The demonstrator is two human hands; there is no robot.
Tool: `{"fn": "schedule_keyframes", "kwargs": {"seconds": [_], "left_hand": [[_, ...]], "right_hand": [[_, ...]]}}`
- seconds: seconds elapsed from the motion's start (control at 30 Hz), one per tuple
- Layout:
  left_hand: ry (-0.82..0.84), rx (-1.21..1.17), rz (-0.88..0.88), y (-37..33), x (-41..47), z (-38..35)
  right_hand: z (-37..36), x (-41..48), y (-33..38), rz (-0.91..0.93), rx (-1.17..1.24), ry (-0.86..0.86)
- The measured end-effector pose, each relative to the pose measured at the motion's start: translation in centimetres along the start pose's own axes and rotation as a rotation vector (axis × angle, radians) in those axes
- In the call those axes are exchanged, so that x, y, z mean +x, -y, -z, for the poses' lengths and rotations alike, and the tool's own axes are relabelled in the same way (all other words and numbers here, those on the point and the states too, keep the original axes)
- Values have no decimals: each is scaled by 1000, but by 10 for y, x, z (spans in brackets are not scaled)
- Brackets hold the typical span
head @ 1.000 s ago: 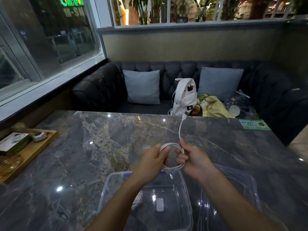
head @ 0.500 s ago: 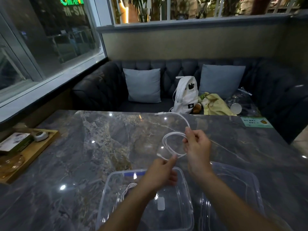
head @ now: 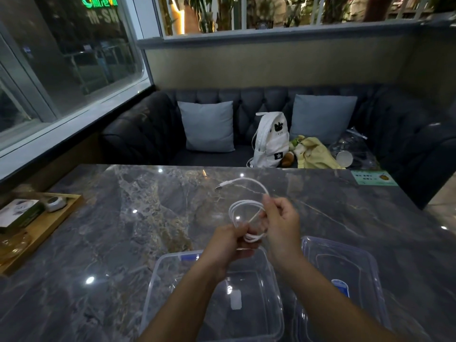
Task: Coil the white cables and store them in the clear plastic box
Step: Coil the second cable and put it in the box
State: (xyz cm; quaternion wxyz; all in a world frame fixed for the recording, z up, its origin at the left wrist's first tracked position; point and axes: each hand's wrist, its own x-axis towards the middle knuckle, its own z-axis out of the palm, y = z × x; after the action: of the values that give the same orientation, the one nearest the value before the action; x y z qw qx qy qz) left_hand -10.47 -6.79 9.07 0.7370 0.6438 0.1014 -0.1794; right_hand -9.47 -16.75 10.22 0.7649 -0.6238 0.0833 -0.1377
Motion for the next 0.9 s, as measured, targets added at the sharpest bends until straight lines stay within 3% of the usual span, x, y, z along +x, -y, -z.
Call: {"fn": "schedule_keyframes", "kwargs": {"seconds": [0.17,0.33,0.47,0.53,0.63,0.77,0.9], "left_hand": [[18,102,-179,6,-1,3],[125,2,-103,7,-3,12],[16,43,-121,4,-4,9],[-200,212,-289,6,-8,3],[-504,653,-634,14,-14,-4],[-540,1127,-683,17,-14,-5],[-557,1152,-678,16,-11,-8]], "right_hand": [[7,8,4,-220,225,-47],[9,8,15,-266,286,152],[10,6,18,-299,292,239],[8,4,13,-290,247,209],[6,5,8,-285,265,125],[8,3,8,-250,212,115],[4,-8,8,-225,166,189]]}}
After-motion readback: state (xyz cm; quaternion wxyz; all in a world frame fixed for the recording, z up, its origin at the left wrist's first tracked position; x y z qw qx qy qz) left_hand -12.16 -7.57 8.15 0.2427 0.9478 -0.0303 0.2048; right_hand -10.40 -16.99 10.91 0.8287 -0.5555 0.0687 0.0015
